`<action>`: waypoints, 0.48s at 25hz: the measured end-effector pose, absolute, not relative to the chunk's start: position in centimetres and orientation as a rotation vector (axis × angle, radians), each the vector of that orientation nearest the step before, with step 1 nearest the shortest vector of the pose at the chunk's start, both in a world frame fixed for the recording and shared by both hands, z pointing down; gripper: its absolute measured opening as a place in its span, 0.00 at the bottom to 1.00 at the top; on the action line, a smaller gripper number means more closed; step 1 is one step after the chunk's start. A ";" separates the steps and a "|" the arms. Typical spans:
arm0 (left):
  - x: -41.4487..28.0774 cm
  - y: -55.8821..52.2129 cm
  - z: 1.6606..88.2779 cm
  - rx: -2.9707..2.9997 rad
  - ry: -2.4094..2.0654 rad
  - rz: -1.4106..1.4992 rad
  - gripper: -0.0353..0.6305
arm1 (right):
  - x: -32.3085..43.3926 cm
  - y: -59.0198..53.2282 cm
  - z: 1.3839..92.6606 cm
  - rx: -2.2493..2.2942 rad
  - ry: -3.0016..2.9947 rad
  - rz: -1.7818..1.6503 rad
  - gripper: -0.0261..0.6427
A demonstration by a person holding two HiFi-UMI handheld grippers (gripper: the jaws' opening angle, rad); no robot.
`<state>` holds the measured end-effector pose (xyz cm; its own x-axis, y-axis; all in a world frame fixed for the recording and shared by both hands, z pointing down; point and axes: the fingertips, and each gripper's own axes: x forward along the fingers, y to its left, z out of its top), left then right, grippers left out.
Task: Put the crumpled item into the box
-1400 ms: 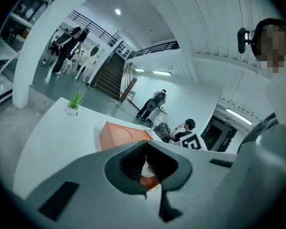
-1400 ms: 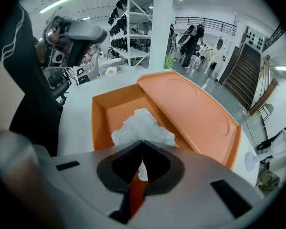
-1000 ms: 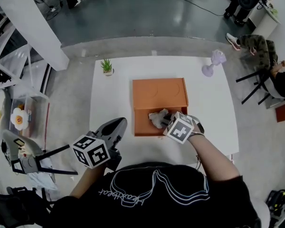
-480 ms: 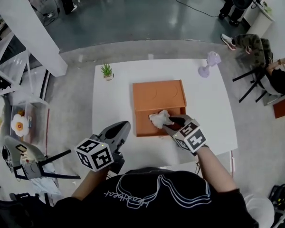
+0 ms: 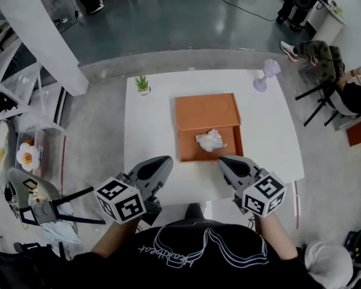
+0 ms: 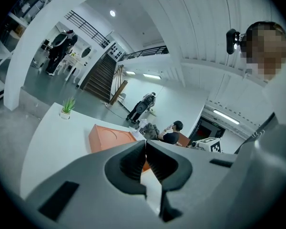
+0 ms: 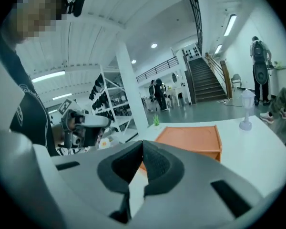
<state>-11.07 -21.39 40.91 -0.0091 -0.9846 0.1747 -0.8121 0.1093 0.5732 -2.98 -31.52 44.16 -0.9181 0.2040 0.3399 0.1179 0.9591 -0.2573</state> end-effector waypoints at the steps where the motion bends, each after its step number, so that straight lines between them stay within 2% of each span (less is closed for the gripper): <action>1: -10.6 -21.1 40.6 1.760 -1.859 -0.424 0.06 | -2.6 -31.0 43.4 -0.240 -2.771 0.374 0.04; 7: -7.5 -19.4 39.9 1.817 -1.812 -0.416 0.06 | -0.4 -28.6 42.0 -0.231 -2.808 0.663 0.04; 12: -5.9 -18.6 39.2 1.858 -1.792 -0.416 0.06 | 1.4 -27.1 40.5 -0.222 -2.877 0.628 0.04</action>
